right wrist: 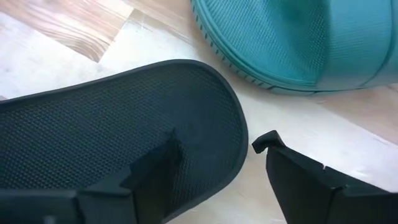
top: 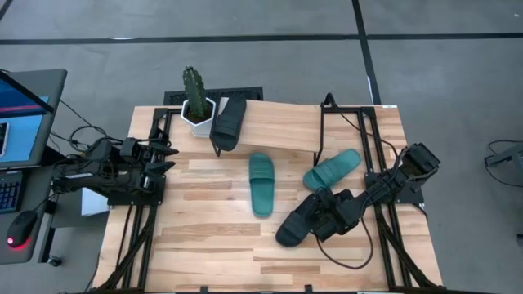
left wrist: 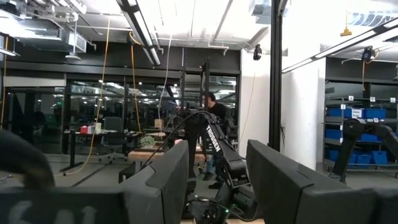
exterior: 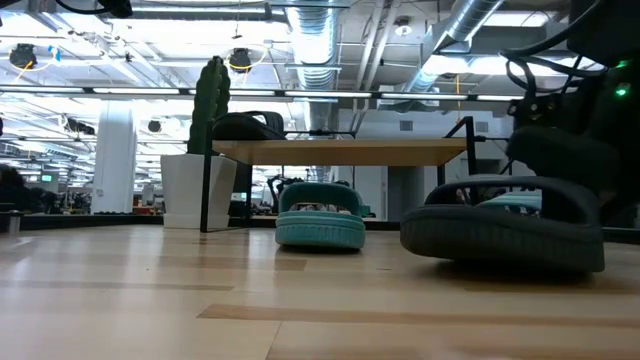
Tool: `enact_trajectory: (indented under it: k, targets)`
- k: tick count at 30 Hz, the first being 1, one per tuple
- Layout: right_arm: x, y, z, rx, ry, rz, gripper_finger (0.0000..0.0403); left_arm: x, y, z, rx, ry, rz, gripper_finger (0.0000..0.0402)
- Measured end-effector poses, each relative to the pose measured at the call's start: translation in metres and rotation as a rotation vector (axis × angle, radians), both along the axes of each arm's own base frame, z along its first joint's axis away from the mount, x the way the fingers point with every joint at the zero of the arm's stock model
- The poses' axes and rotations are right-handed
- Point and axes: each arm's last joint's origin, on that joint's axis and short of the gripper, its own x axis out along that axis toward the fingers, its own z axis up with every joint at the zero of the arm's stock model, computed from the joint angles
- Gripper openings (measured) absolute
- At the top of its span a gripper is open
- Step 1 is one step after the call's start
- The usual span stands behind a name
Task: Pick and place slides into the shelf
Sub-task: Put the black slides on the shelf
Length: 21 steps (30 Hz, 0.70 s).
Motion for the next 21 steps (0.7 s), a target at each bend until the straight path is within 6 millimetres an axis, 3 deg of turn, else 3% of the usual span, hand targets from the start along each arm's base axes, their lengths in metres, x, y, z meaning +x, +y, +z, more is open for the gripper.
enact_trajectory:
  k: [7,14,21]
  targets:
    - [0.0046,-0.0031,-0.0006,0.019,-0.012,-0.007,0.0166,0.0,0.0,0.0,-0.008,0.0,-0.004,0.0151]
    - [0.0037,-0.005,-0.0004,0.008,0.001,-0.014,0.0025,0.0,0.0,0.0,-0.024,0.002,-0.01,0.0151]
    - [0.0019,-0.006,0.0005,-0.004,0.01,-0.026,0.0006,0.0,0.0,0.0,-0.024,0.002,-0.011,0.0151]
